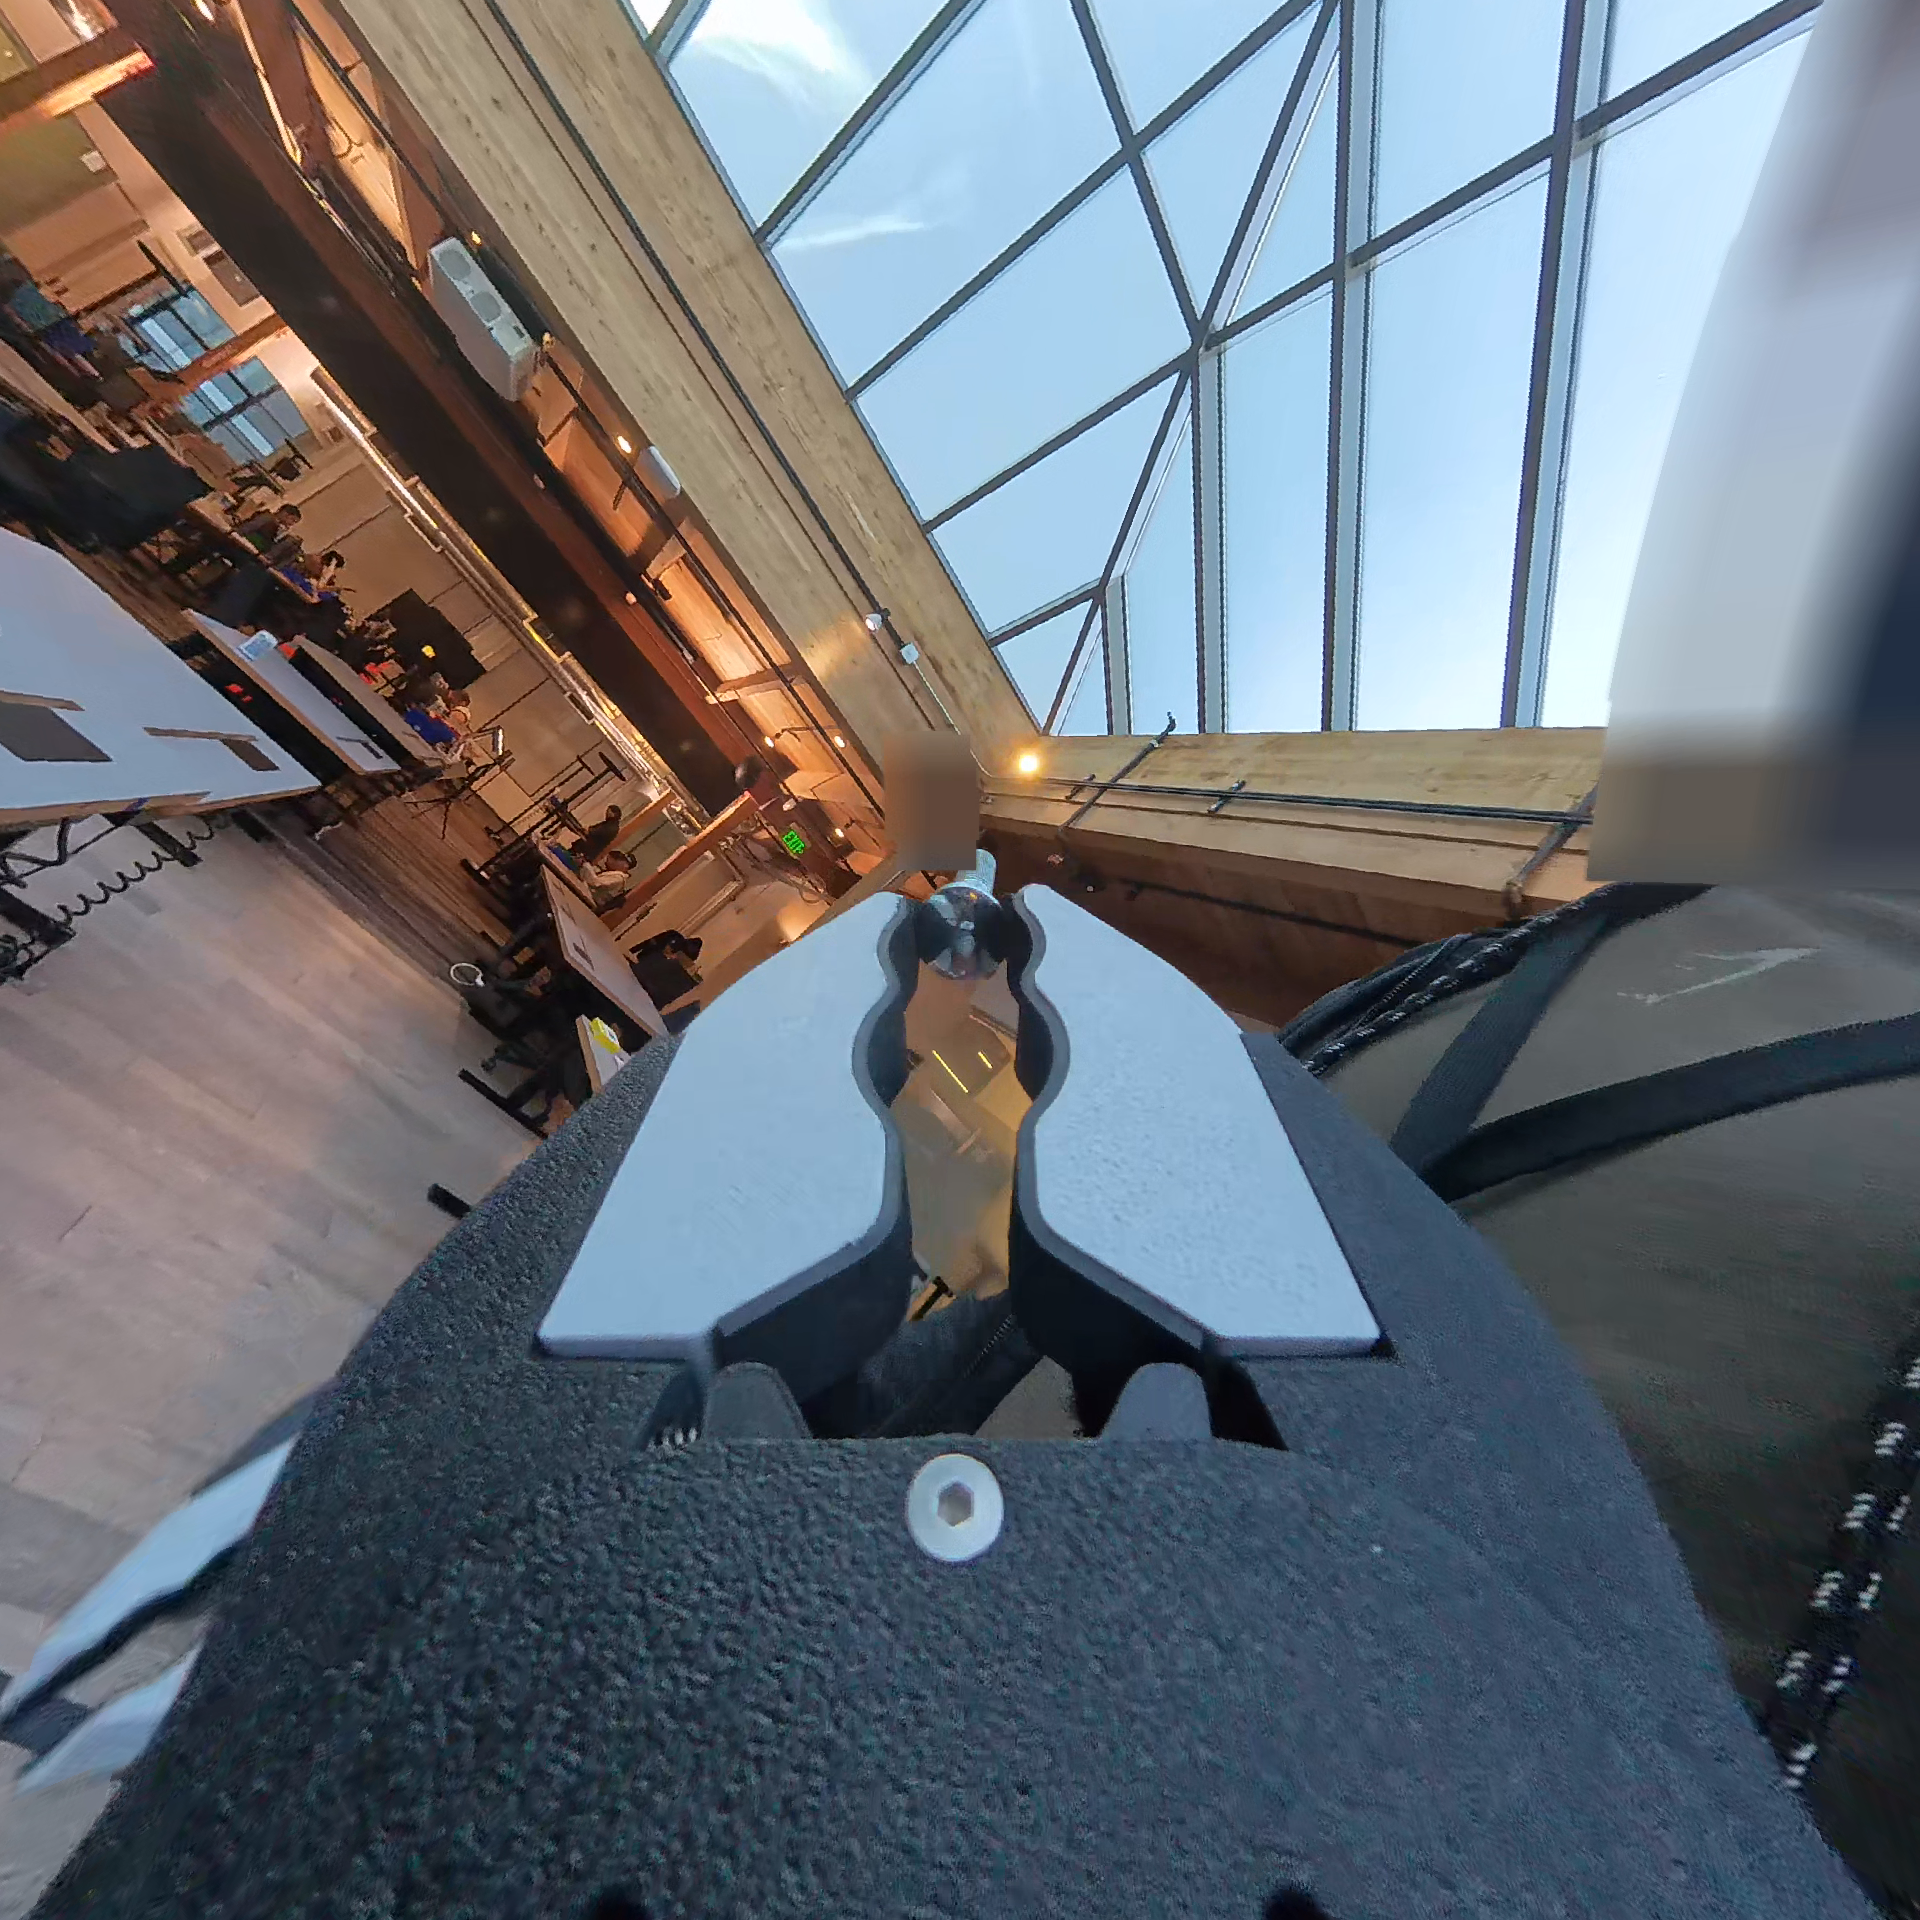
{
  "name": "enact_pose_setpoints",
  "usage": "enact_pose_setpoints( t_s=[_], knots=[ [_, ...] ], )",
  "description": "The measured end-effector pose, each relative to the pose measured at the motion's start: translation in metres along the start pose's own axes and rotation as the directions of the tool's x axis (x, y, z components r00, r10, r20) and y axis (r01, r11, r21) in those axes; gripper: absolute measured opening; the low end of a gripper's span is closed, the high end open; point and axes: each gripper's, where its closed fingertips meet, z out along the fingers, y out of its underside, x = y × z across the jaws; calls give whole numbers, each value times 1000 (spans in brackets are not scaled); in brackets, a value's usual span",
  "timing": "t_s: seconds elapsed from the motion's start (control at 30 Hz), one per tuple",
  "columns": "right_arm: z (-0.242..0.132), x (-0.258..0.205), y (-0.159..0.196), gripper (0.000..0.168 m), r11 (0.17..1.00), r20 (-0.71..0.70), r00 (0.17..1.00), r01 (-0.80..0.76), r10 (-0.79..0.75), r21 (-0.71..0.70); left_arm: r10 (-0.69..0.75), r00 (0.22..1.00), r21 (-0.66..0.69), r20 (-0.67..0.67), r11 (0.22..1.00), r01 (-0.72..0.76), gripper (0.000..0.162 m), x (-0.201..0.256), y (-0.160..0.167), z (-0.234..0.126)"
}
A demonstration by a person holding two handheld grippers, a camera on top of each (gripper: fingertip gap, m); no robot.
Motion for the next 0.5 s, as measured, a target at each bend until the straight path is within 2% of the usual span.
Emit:
enact_pose_setpoints(
  t_s=[0.1, 0.2, 0.3, 0.4, 0.5],
  knots=[
    [6, 14, 132, 12, 960, -17, 978, -207, 208, -189, 2, 1000, 86, -3, 996, -2, 16, -32, 5, 43],
    [-17, 14, 228, 10, 886, -22, 956, -280, 293, -370, 0, 1000, 134, -30, 991, 4, 16, -52, 15, 86],
    [-47, 18, 273, 10, 859, -4, 967, -227, 253, -458, 3, 999, 112, -44, 994, 2, 16, -65, 26, 117],
    [-63, 29, 295, 10, 845, 19, 970, -202, 244, -496, 12, 1000, 70, -22, 997, -10, 16, -82, 31, 136],
    [-64, 50, 312, 10, 800, -6, 969, -208, 248, -562, 4, 1000, 64, -22, 998, -3, 16, -95, 25, 147]
  ],
)
